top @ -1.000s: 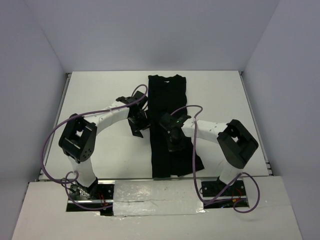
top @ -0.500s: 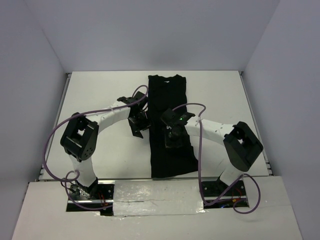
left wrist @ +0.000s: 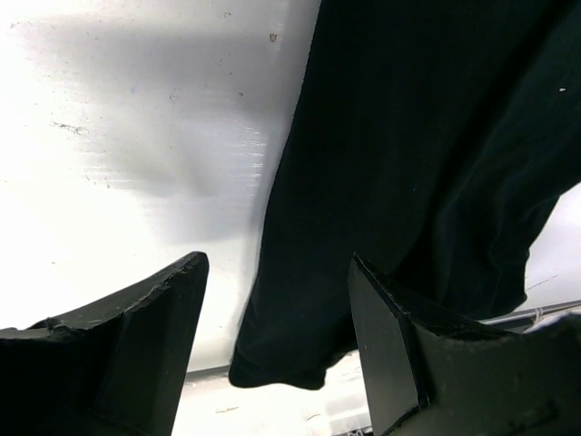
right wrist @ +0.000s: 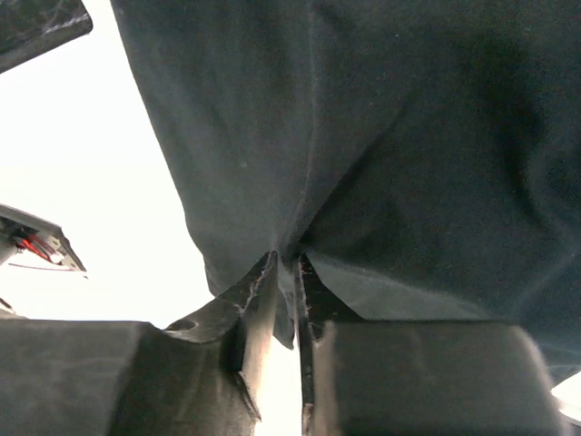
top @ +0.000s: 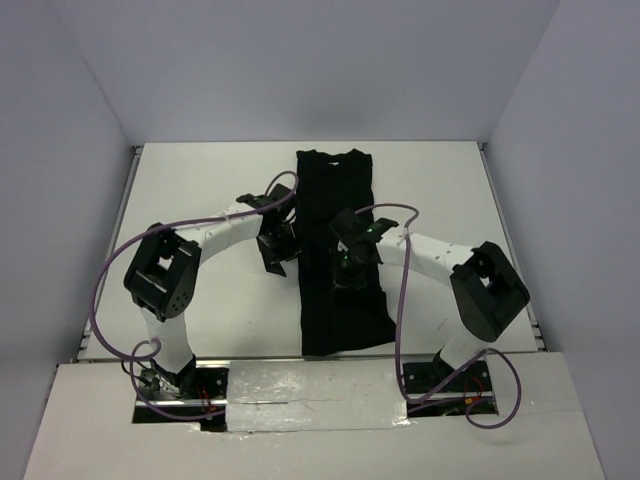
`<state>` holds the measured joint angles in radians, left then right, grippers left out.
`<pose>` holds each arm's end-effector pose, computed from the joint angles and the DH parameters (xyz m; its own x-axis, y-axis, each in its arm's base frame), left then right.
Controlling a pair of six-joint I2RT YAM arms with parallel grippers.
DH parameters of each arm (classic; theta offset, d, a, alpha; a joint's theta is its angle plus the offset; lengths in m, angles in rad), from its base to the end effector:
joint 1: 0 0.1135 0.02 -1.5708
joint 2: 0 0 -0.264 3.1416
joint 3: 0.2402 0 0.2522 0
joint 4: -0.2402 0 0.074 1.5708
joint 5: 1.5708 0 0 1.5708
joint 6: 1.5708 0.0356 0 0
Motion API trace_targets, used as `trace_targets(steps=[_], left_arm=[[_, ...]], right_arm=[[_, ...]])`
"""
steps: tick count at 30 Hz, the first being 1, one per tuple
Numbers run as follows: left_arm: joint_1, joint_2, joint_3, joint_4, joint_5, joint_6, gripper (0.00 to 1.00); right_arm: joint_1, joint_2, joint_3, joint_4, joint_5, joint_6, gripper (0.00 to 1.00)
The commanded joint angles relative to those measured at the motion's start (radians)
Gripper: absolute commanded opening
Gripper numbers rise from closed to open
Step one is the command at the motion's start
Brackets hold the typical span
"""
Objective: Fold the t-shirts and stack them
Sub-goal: Fold the tshirt
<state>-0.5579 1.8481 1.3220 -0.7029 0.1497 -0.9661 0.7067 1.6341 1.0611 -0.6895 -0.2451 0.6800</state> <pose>0.3118 -0.2008 0.1934 -0.9200 -0.3848 -0.0750 -0.3358 0.8722 -0.3556 0.2286 0.2066 0.1912 -0.9948 -0.0472 -0.0906 -0.0777 0.9255 0.3706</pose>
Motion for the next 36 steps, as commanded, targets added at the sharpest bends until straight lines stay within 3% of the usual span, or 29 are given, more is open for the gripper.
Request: trace_targets(steps=[1, 4, 7, 11, 18, 21, 24, 28, 31, 36], left_arm=[[-0.004, 0.014, 0.022, 0.005, -0.010, 0.036, 0.77], [-0.007, 0.031, 0.031, -0.001, 0.010, 0.038, 0.76], [-0.017, 0.025, 0.055, -0.012, 0.011, 0.038, 0.76], [-0.025, -0.006, 0.085, 0.031, 0.030, 0.038, 0.77], [-0.022, 0.110, 0.345, 0.212, 0.135, 0.076, 0.75], [-0.022, 0.233, 0.454, 0.385, 0.289, 0.023, 0.75], [-0.025, 0.421, 0.634, 0.468, 0.424, -0.086, 0.75], [-0.036, 0.621, 0.845, 0.401, 0.479, -0.151, 0.72], [-0.040, 0.636, 0.797, 0.430, 0.461, -0.167, 0.66], [-0.033, 0.672, 0.727, 0.416, 0.392, -0.164, 0.52]], right_arm=[[-0.019, -0.055, 0.020, -0.010, -0.013, -0.019, 0.21], [-0.030, -0.072, 0.054, -0.088, 0.036, -0.048, 0.41], [-0.061, -0.108, 0.076, -0.134, 0.124, -0.071, 0.41], [-0.183, -0.184, -0.039, -0.105, 0.156, -0.074, 0.41], [-0.207, -0.341, -0.153, -0.103, 0.196, -0.071, 0.52], [-0.208, -0.421, -0.202, -0.117, 0.233, -0.054, 0.51], [-0.207, -0.463, -0.289, -0.099, 0.162, -0.031, 0.43], [-0.207, -0.546, -0.404, -0.024, 0.100, -0.005, 0.32], [-0.204, -0.551, -0.455, 0.078, 0.001, -0.020, 0.30], [-0.205, -0.476, -0.495, 0.203, -0.033, -0.019, 0.28]])
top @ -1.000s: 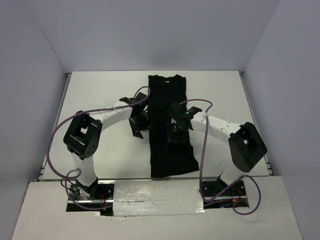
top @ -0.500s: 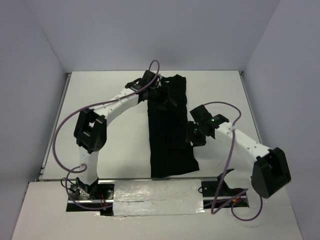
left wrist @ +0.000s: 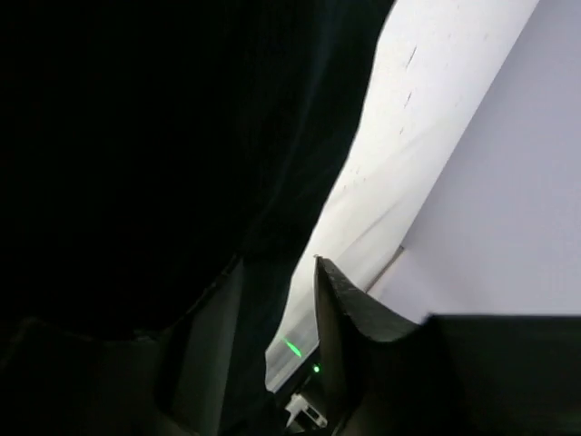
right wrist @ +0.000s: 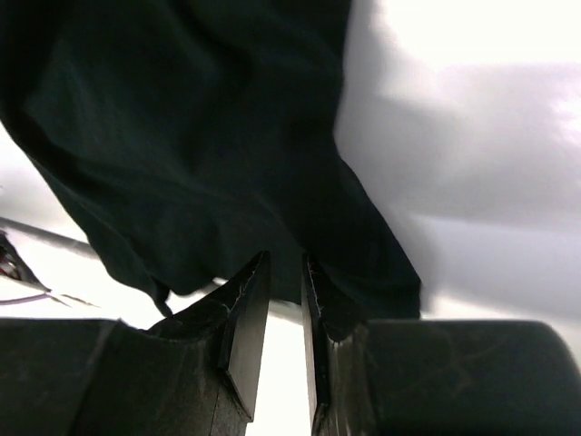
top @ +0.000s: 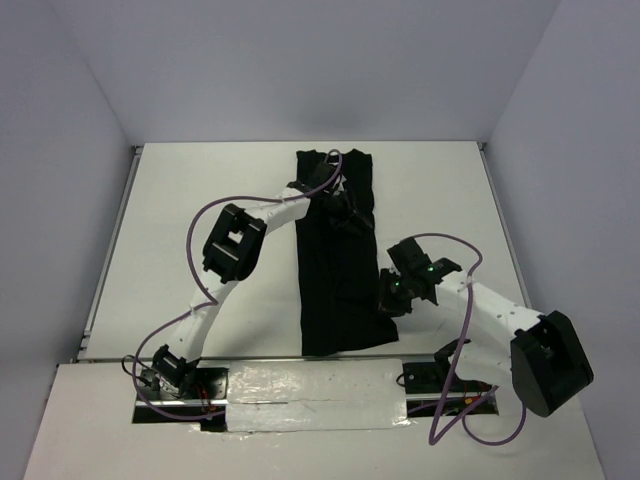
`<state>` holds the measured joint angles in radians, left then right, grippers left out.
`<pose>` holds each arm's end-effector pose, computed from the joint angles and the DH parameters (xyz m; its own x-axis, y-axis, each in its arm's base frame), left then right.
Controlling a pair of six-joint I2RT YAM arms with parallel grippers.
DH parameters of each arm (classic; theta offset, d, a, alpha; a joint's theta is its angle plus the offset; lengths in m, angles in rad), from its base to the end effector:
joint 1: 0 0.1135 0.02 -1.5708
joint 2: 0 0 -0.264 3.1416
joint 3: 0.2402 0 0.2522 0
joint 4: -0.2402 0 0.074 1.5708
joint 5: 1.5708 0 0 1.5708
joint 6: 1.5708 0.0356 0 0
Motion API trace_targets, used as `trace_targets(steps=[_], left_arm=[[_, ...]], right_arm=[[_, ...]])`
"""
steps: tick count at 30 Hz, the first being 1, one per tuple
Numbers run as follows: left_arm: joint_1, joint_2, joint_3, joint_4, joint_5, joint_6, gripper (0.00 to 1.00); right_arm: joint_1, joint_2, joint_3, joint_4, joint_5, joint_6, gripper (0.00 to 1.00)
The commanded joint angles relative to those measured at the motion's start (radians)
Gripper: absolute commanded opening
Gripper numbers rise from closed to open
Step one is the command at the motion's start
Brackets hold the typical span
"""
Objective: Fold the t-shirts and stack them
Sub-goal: Fold the tshirt
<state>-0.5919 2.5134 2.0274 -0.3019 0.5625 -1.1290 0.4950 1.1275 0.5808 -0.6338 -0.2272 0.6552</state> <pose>0.4472 -0.3235 0.1335 -0.9604 -0.2758 0.0402 -0.1965 0.5680 -0.7993 0.1621 0.0966 0.1754 -0.9732 0.1493 -0.1748 0.0691 0.9152 0.3970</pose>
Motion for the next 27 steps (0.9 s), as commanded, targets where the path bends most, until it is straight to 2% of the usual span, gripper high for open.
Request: trace_targets(steps=[1, 3, 5, 9, 15, 19, 22, 27], left_arm=[[0.004, 0.027, 0.040, 0.003, -0.027, -0.002, 0.49], [0.017, 0.090, 0.102, -0.029, -0.067, 0.002, 0.45], [0.035, 0.142, 0.166, -0.052, -0.099, -0.002, 0.46], [0.085, 0.215, 0.240, -0.029, -0.139, -0.054, 0.47], [0.124, 0.309, 0.352, 0.050, -0.095, -0.106, 0.50], [0.130, 0.272, 0.326, 0.063, -0.056, -0.055, 0.55], [0.138, 0.208, 0.321, 0.053, -0.010, 0.015, 0.63], [0.145, 0.009, 0.272, 0.108, 0.092, 0.078, 0.74]], right_arm=[[0.007, 0.063, -0.027, 0.157, -0.040, 0.014, 0.28], [0.005, 0.107, -0.026, 0.119, 0.023, 0.055, 0.28], [0.010, 0.161, -0.033, 0.092, 0.022, 0.102, 0.27], [0.025, 0.137, -0.064, 0.071, 0.022, 0.127, 0.28], [0.025, 0.216, -0.016, 0.132, -0.104, 0.077, 0.29], [0.025, 0.278, 0.079, 0.042, -0.038, 0.029, 0.31], [0.025, 0.258, 0.146, -0.032, 0.035, 0.003, 0.39], [0.024, 0.181, 0.296, -0.119, 0.109, -0.006, 0.42]])
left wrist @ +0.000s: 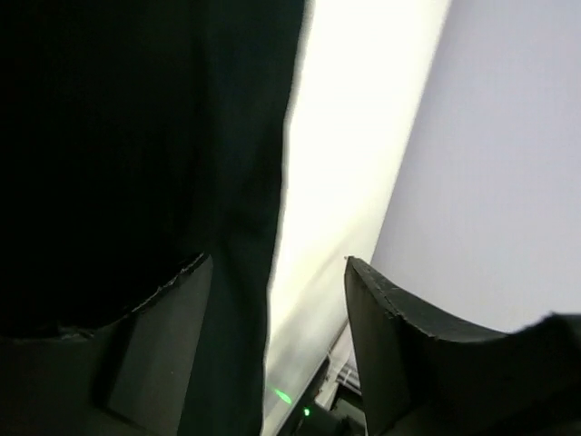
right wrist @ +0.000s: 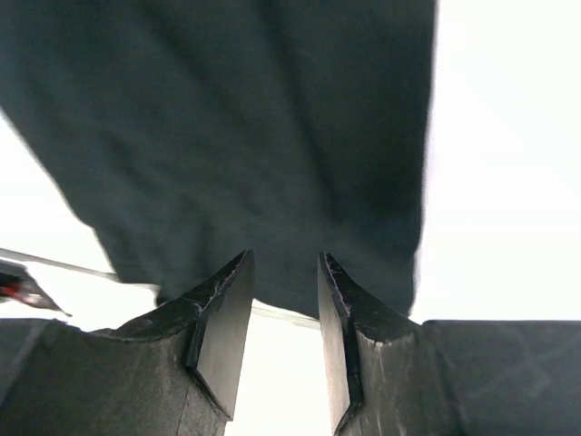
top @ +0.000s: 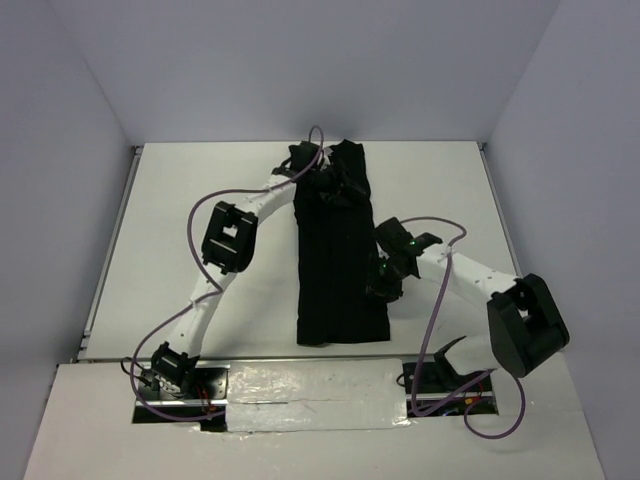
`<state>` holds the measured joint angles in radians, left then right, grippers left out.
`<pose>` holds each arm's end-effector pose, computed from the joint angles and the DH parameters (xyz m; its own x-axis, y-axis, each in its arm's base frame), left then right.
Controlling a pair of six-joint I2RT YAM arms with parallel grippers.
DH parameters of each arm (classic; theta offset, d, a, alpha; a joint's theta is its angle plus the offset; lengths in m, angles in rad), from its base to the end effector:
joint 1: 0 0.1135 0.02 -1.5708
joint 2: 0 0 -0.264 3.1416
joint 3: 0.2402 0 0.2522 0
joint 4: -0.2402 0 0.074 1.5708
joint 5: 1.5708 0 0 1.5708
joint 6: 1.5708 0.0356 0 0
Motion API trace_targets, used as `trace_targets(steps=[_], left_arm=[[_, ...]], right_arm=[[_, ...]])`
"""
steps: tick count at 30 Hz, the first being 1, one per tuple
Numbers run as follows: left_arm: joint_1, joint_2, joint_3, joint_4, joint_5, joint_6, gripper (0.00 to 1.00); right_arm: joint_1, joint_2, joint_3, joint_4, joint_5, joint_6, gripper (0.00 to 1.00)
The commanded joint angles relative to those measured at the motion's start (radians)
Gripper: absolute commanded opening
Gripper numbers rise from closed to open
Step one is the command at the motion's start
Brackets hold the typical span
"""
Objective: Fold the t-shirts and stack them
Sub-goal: Fold the tshirt
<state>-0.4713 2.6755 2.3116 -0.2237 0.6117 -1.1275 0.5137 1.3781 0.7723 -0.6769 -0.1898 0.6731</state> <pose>0.5181 -0.2870 0.1438 -0.9323 -0.3549 -0.0694 -0.1041 0.4472 -0.8884 0.2022 0.1218 0.1780 -0.9829 0.1484 -0.1094 0.1068 0.9419 0.3186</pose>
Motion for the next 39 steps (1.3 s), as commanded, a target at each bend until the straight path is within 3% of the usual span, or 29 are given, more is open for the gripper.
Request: trace_targets(steps=[1, 4, 5, 6, 7, 9, 11, 13, 16, 17, 18, 21, 25, 29, 39], left_arm=[[0.034, -0.208, -0.021, 0.037, 0.045, 0.069, 0.74], [0.057, -0.323, -0.082, 0.058, 0.043, 0.037, 0.75], [0.075, -0.357, -0.115, 0.029, 0.019, 0.029, 0.76], [0.088, -0.396, -0.151, 0.020, -0.018, 0.023, 0.75], [0.115, -0.476, -0.240, 0.005, -0.045, 0.015, 0.75], [0.141, -0.560, -0.328, -0.104, -0.120, 0.029, 0.75], [0.181, -0.655, -0.403, -0.248, -0.249, 0.047, 0.75], [0.203, -0.747, -0.519, -0.380, -0.277, 0.055, 0.74], [0.186, -0.876, -0.749, -0.355, -0.198, 0.069, 0.72], [0.180, -0.902, -0.855, -0.329, -0.179, 0.071, 0.71], [0.172, -0.960, -0.901, -0.316, -0.162, 0.077, 0.71], [0.158, -1.052, -1.053, -0.278, -0.136, 0.090, 0.69], [0.157, -1.095, -1.117, -0.308, -0.133, 0.124, 0.69], [0.145, -1.120, -1.118, -0.350, -0.165, 0.158, 0.68], [0.092, -1.256, -1.239, -0.358, -0.162, 0.133, 0.65]], right_arm=[[0.006, -0.082, 0.125, -0.081, 0.073, -0.020, 0.41], [0.005, -0.125, 0.153, 0.002, 0.003, -0.024, 0.34], [0.002, -0.126, 0.145, 0.101, -0.043, -0.030, 0.31], [0.003, -0.097, 0.130, 0.140, -0.089, -0.038, 0.27], [0.003, -0.070, 0.134, 0.161, -0.146, -0.040, 0.17], [0.014, 0.002, 0.147, 0.215, -0.210, -0.035, 0.15], [0.066, 0.025, 0.157, 0.258, -0.272, -0.026, 0.16], [0.112, 0.056, 0.183, 0.244, -0.240, -0.033, 0.16], [0.173, 0.094, 0.203, 0.195, -0.194, -0.029, 0.22], [0.195, 0.107, 0.199, 0.186, -0.186, -0.012, 0.28], [0.206, 0.111, 0.199, 0.168, -0.165, -0.001, 0.41], [0.282, 0.133, 0.223, 0.067, -0.036, 0.022, 0.46], [0.339, 0.160, 0.258, -0.056, 0.087, 0.074, 0.44], [0.361, 0.236, 0.291, -0.092, 0.090, 0.068, 0.44], [0.378, 0.326, 0.306, -0.027, 0.059, 0.086, 0.36]])
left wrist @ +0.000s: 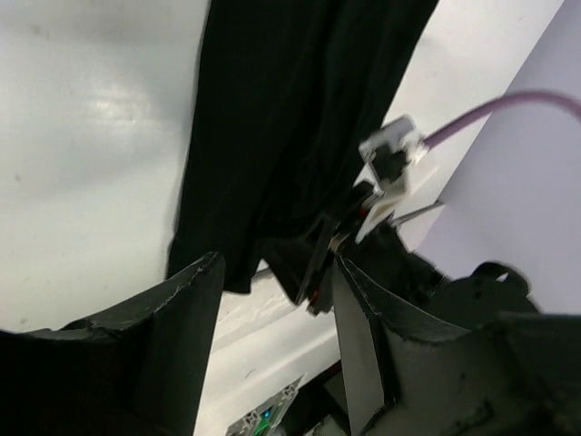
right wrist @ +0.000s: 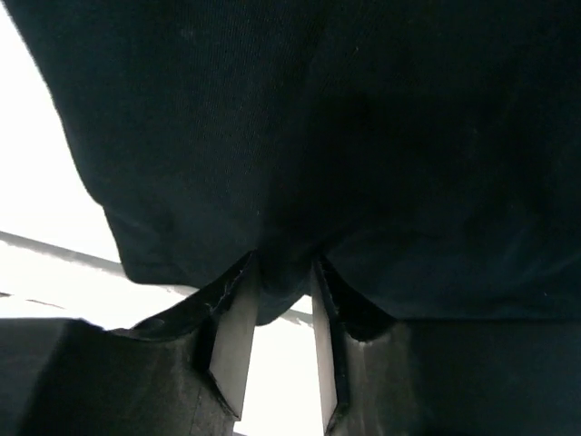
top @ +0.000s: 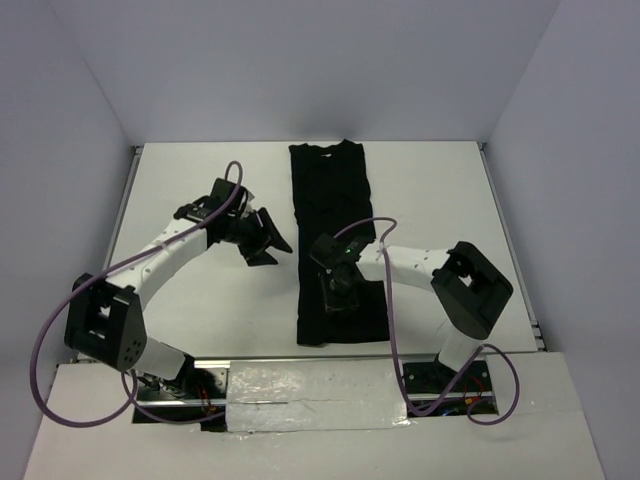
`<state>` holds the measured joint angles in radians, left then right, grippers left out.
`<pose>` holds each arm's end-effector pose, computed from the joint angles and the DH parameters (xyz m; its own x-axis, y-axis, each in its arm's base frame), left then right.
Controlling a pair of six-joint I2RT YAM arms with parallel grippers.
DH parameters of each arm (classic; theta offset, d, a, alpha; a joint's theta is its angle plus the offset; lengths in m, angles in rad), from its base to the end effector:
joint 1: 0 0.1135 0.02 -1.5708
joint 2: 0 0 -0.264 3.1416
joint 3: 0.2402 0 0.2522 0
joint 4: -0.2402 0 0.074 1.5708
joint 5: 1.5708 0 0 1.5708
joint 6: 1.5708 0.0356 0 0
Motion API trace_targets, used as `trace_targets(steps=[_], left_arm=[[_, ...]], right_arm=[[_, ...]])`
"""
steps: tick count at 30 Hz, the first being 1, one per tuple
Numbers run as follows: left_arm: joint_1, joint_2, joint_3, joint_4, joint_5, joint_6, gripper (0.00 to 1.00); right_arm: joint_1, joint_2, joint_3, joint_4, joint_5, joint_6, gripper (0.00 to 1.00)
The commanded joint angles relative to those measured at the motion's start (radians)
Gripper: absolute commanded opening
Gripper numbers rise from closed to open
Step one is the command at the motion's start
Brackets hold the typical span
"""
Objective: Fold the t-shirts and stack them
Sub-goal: Fold the tshirt
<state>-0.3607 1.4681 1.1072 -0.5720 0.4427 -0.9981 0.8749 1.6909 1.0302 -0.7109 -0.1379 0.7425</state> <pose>0.2814 -0.1225 0.2605 -0.8760 -0.4812 -0.0335 -0.3296 0.6477 -0.6870 0.1908 0.2361 0.1655 -0.9888 -0.1390 -0.0547 -0.1481 0.9611 0.2331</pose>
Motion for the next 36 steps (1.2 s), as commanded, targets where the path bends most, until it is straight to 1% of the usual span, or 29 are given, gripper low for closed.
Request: trace_targets(steps=[1, 2, 3, 4, 5, 6, 8, 9, 12, 14, 15, 16, 18, 19, 22, 25, 26, 28, 32, 35, 36], left_arm=[[-0.023, -0.060, -0.047, -0.009, 0.010, 0.006, 0.63], [-0.029, -0.081, -0.075, -0.005, 0.014, 0.006, 0.61], [-0.047, -0.090, -0.087, 0.012, 0.027, 0.003, 0.59], [-0.061, -0.100, -0.101, 0.023, 0.031, -0.002, 0.50], [-0.079, -0.104, -0.119, 0.032, 0.030, -0.008, 0.46], [-0.122, -0.110, -0.125, 0.046, 0.027, -0.023, 0.45], [-0.165, -0.100, -0.144, 0.064, 0.021, -0.059, 0.36], [-0.200, -0.097, -0.151, 0.096, 0.025, -0.072, 0.29], [-0.262, -0.069, -0.167, 0.133, 0.031, -0.119, 0.22], [-0.297, -0.031, -0.144, 0.101, 0.002, -0.117, 0.18], [-0.305, -0.017, -0.136, 0.071, -0.005, -0.114, 0.09], [-0.313, -0.005, -0.124, 0.061, -0.013, -0.109, 0.06], [-0.337, 0.037, -0.119, 0.058, -0.009, -0.099, 0.03], [-0.343, 0.053, -0.104, 0.034, -0.013, -0.096, 0.02], [-0.374, 0.121, -0.086, 0.008, -0.030, -0.086, 0.00], [-0.400, 0.155, -0.099, 0.049, -0.022, -0.106, 0.00], [-0.412, 0.162, -0.102, 0.090, -0.013, -0.111, 0.00], [-0.429, 0.191, -0.099, 0.127, 0.028, -0.119, 0.00], [-0.480, 0.251, -0.049, 0.143, 0.042, -0.116, 0.00], [-0.501, 0.293, -0.020, 0.172, 0.067, -0.122, 0.00], [-0.506, 0.304, -0.012, 0.170, 0.071, -0.120, 0.00]], right_arm=[[0.022, 0.016, 0.059, 0.004, 0.015, 0.018, 0.33], [0.030, 0.016, 0.064, 0.001, 0.023, 0.027, 0.23], [0.033, 0.015, 0.065, -0.005, 0.030, 0.032, 0.19], [0.033, 0.006, 0.064, -0.010, 0.035, 0.038, 0.14], [0.036, -0.002, 0.059, -0.010, 0.049, 0.052, 0.08], [0.036, -0.013, 0.054, -0.009, 0.050, 0.058, 0.08], [0.038, -0.037, 0.045, -0.019, 0.069, 0.067, 0.08], [0.038, -0.049, 0.041, -0.028, 0.072, 0.072, 0.07], [0.038, -0.071, 0.031, -0.050, 0.090, 0.083, 0.05], [0.036, -0.085, 0.028, -0.067, 0.104, 0.092, 0.05], [0.038, -0.105, 0.016, -0.074, 0.109, 0.098, 0.05], [0.036, -0.118, 0.010, -0.078, 0.110, 0.100, 0.05], [0.036, -0.152, -0.015, -0.079, 0.112, 0.107, 0.05], [0.038, -0.160, -0.021, -0.078, 0.109, 0.109, 0.08], [0.036, -0.178, -0.047, -0.068, 0.100, 0.110, 0.12], [0.035, -0.185, -0.071, -0.039, 0.083, 0.109, 0.13], [0.038, -0.185, -0.078, -0.035, 0.081, 0.107, 0.13], [0.038, -0.183, -0.082, -0.016, 0.072, 0.100, 0.14], [0.035, -0.188, -0.079, -0.015, 0.078, 0.092, 0.16], [0.033, -0.209, -0.087, -0.004, 0.077, 0.089, 0.20], [0.033, -0.212, -0.091, 0.004, 0.074, 0.086, 0.20]])
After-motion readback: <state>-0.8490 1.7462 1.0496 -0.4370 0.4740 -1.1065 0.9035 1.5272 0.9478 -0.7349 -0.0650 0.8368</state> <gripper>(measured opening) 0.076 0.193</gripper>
